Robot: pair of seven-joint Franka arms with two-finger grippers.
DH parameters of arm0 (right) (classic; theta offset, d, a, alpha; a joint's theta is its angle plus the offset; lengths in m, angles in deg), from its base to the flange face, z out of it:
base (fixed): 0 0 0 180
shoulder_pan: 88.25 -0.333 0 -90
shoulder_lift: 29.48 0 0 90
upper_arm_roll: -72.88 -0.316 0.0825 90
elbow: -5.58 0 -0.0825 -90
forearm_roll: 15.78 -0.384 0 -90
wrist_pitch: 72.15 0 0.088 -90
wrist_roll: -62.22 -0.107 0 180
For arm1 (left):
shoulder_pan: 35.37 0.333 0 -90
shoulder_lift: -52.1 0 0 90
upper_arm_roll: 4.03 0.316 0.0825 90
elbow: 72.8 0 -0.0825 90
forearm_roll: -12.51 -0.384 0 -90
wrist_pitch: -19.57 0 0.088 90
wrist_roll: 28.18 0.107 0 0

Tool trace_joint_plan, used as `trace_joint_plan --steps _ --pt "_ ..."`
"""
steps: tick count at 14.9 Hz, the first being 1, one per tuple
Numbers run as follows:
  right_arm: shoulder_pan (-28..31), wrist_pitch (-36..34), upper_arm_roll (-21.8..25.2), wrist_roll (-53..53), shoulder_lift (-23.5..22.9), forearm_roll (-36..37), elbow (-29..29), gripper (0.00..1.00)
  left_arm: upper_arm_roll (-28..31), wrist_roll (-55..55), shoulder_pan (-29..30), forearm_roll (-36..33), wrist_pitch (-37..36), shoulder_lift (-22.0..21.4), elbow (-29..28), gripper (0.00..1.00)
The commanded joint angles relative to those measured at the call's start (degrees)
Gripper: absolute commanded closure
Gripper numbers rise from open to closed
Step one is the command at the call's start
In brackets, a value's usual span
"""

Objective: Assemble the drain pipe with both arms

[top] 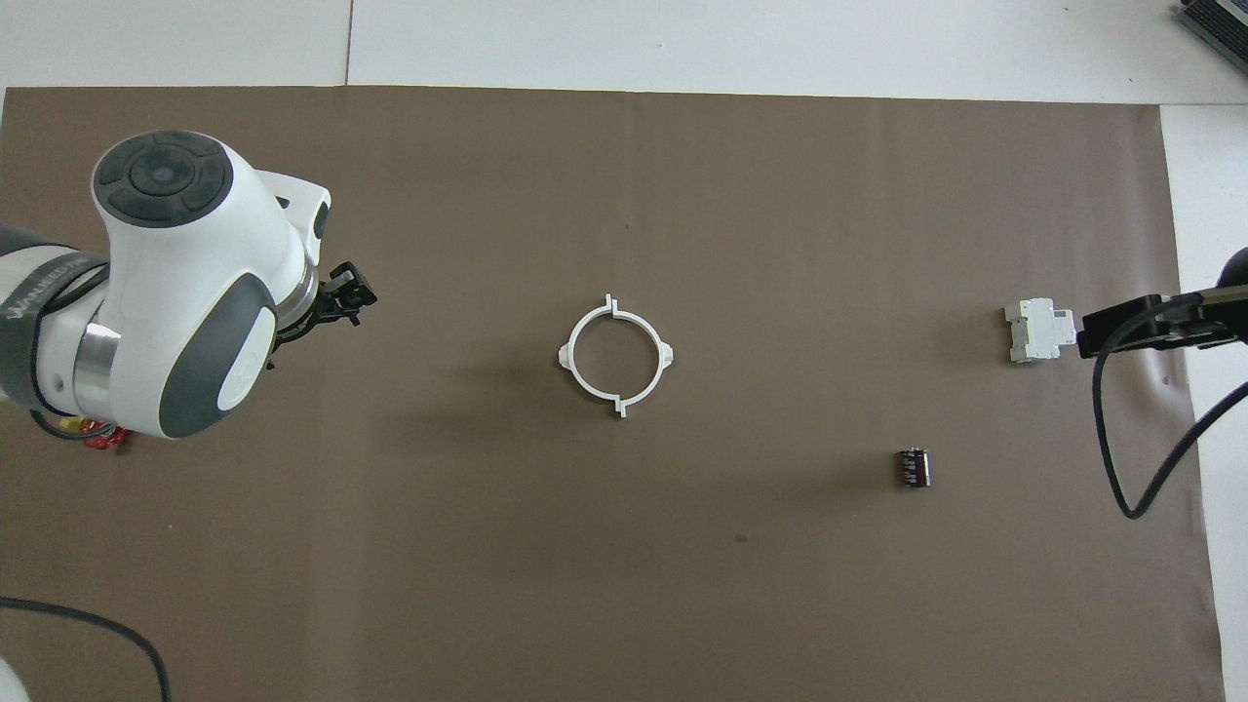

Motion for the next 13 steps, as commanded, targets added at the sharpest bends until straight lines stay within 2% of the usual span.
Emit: trace_joint_plan --steps 1,8,11,13 --pt "1.0 -0.7 -0.5 1.5 0.8 -1.0 0.5 0.00 -0.6 7.1 3.6 -0.2 -1.1 -2.2 -1.2 0.00" --pt "1.0 -0.7 -0.5 1.5 0.8 -1.0 0.5 0.00 -0.6 32.7 12.2 -0.2 -5.5 -6.9 -1.9 0.00" --pt "1.0 -0.7 -0.5 1.5 0.8 -1.0 0.5 0.00 -0.5 36.3 15.0 2.3 -6.9 -11.8 -2.2 0.00" --pt "1.0 -0.7 -0.5 1.5 0.8 -1.0 0.5 0.00 -0.5 40.4 15.8 2.9 -8.3 -13.5 -2.2 0.00"
